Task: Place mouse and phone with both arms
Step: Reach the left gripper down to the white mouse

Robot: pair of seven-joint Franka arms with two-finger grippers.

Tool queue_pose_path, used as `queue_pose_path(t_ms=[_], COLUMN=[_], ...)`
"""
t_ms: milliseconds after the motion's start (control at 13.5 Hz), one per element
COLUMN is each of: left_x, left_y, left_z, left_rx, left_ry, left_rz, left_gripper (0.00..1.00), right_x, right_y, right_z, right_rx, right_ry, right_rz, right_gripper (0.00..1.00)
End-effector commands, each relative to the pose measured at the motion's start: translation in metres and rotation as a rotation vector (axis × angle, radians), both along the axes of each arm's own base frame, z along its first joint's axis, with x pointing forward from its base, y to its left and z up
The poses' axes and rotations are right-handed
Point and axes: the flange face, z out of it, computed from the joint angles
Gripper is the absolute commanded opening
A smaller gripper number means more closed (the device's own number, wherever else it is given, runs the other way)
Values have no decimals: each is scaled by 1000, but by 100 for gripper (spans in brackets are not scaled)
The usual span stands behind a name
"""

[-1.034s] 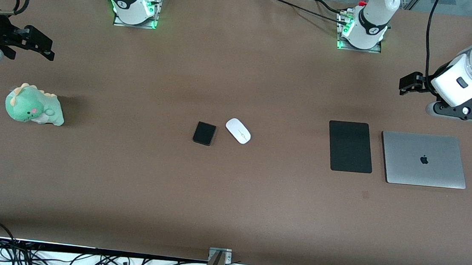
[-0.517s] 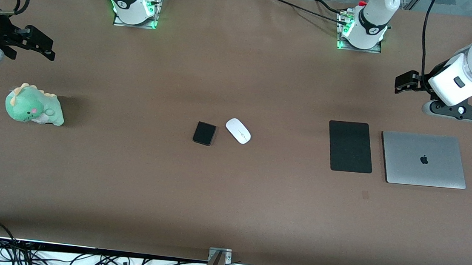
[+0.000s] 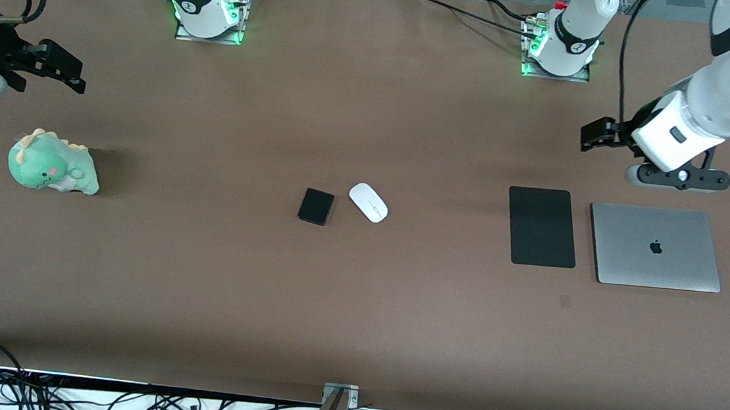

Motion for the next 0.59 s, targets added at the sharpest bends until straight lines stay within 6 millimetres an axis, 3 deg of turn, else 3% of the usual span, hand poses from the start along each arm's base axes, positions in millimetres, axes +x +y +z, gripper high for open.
queue_pose_path(t_ms=[0, 296, 517], left_x=[9, 24, 22], left_y=[-35, -98, -179], left_z=[-14, -60, -108], left_rx=[-24, -40, -54], left_ry=[-3, -4, -7], left_rz=[67, 179, 337], left_gripper=[100, 100, 100], right_x=[-3, -3, -3], right_y=[0, 0, 1], right_z=[4, 3, 3], right_rx=[17, 17, 17], right_ry=[3, 3, 4], right_rz=[9, 8, 10], right_gripper=[100, 100, 100])
